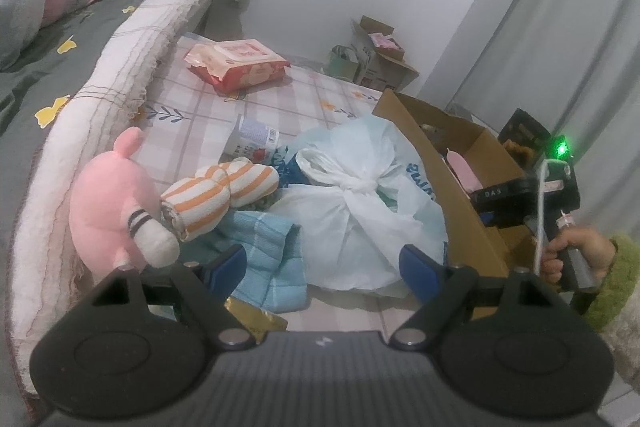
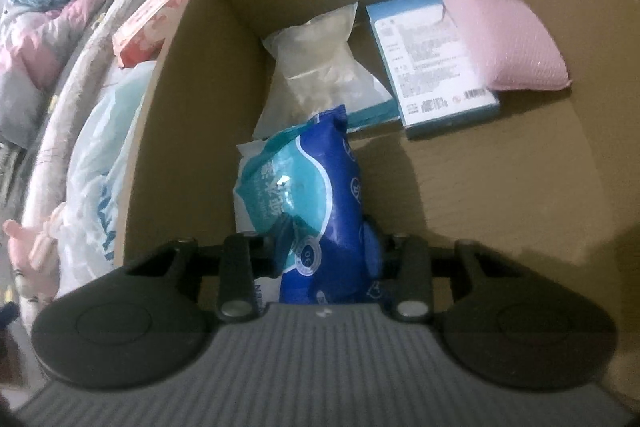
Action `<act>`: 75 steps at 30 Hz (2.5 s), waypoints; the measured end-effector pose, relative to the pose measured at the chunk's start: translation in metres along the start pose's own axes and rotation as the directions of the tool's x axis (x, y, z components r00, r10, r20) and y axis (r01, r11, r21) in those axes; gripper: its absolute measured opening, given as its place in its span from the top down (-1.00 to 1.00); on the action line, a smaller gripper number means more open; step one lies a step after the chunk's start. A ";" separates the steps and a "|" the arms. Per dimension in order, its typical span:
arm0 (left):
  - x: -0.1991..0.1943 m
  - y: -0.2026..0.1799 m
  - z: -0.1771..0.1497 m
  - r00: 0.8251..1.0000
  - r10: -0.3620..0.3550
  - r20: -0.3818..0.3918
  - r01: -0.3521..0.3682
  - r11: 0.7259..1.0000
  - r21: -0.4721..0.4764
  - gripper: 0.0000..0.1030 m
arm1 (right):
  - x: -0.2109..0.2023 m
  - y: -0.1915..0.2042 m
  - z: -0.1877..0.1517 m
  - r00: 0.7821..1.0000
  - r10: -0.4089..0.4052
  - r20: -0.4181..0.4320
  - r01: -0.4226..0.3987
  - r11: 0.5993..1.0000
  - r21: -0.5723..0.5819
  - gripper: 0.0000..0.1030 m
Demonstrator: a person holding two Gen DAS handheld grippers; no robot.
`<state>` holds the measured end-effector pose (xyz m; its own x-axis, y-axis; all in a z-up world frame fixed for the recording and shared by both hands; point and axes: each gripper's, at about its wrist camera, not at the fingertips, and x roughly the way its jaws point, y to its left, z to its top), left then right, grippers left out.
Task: Organize soft objects
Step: 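Lower the diaper pack into the box and open the right gripper, then move the right gripper to the pink plush toy and grasp it, then lift the pink plush toy with the right gripper and carry it over the box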
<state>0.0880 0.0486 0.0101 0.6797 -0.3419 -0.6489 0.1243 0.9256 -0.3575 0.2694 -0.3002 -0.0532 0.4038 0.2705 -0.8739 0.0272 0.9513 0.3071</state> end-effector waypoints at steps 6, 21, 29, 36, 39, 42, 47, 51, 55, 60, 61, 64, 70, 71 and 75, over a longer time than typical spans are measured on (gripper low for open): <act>-0.007 0.005 -0.002 0.999 0.032 0.026 -0.032 0.999 -0.007 -0.64 | 0.000 -0.013 0.001 0.999 0.037 0.004 -0.037 0.994 0.099 0.23; -0.030 0.030 -0.007 0.988 0.110 0.106 -0.110 0.994 -0.009 -0.64 | -0.085 0.024 -0.007 0.965 0.171 0.198 -0.178 0.984 0.018 -0.24; -0.035 0.046 -0.002 0.974 0.185 0.130 -0.185 0.983 -0.018 -0.64 | -0.081 0.123 -0.011 0.916 0.398 0.056 -0.387 0.911 -0.145 -0.28; -0.021 0.074 0.020 0.960 0.258 0.108 -0.255 0.966 -0.046 -0.64 | -0.036 0.236 0.000 0.834 0.524 -0.174 -0.551 0.810 -0.202 -0.38; -0.010 0.083 0.027 0.946 0.302 0.115 -0.297 0.953 -0.057 -0.64 | -0.003 0.284 0.006 0.826 0.501 -0.258 -0.557 0.795 -0.242 -0.42; 0.004 0.092 0.032 0.943 0.321 0.092 -0.316 0.947 -0.058 -0.59 | 0.032 0.322 0.008 0.824 0.463 -0.326 -0.550 0.793 -0.263 -0.42; 0.022 0.101 0.034 0.942 0.332 0.037 -0.330 0.943 -0.051 -0.54 | 0.088 0.360 0.009 0.819 0.403 -0.408 -0.532 0.800 -0.277 -0.42; 0.033 0.104 0.033 0.935 0.355 0.002 -0.354 0.934 -0.035 -0.53 | 0.120 0.372 0.004 0.790 0.390 -0.472 -0.542 0.805 -0.241 -0.42; 0.039 0.106 0.032 0.927 0.374 -0.023 -0.375 0.927 -0.031 -0.51 | 0.135 0.378 0.004 0.752 0.407 -0.519 -0.572 0.793 -0.207 -0.43; 0.039 0.112 0.031 0.930 0.368 -0.021 -0.368 0.928 -0.049 -0.44 | 0.145 0.383 -0.001 0.715 0.417 -0.562 -0.592 0.788 -0.169 -0.43; 0.039 0.112 0.032 0.929 0.370 -0.021 -0.371 0.927 -0.050 -0.44 | 0.146 0.384 -0.001 0.706 0.424 -0.567 -0.600 0.784 -0.161 -0.39; 0.037 0.110 0.034 0.928 0.373 -0.016 -0.374 0.926 -0.048 -0.43 | 0.143 0.388 -0.005 0.709 0.425 -0.563 -0.606 0.776 -0.177 -0.38; 0.022 0.099 0.037 0.919 0.394 0.025 -0.393 0.919 -0.031 -0.42 | 0.127 0.389 -0.002 0.708 0.454 -0.541 -0.624 0.760 -0.180 -0.35; 0.018 0.095 0.038 0.915 0.401 0.038 -0.400 0.916 -0.024 -0.42 | 0.123 0.389 -0.002 0.707 0.461 -0.536 -0.630 0.755 -0.181 -0.35; -0.001 0.077 0.040 0.897 0.431 0.100 -0.434 0.901 0.012 -0.42 | 0.100 0.389 0.001 0.694 0.509 -0.508 -0.666 0.723 -0.186 -0.33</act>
<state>0.1261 0.1271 0.0105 0.7358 0.1087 -0.6685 -0.1744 0.9842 -0.0320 0.3213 0.0970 -0.0208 -0.1707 0.7474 -0.6421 -0.4192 0.5347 0.7338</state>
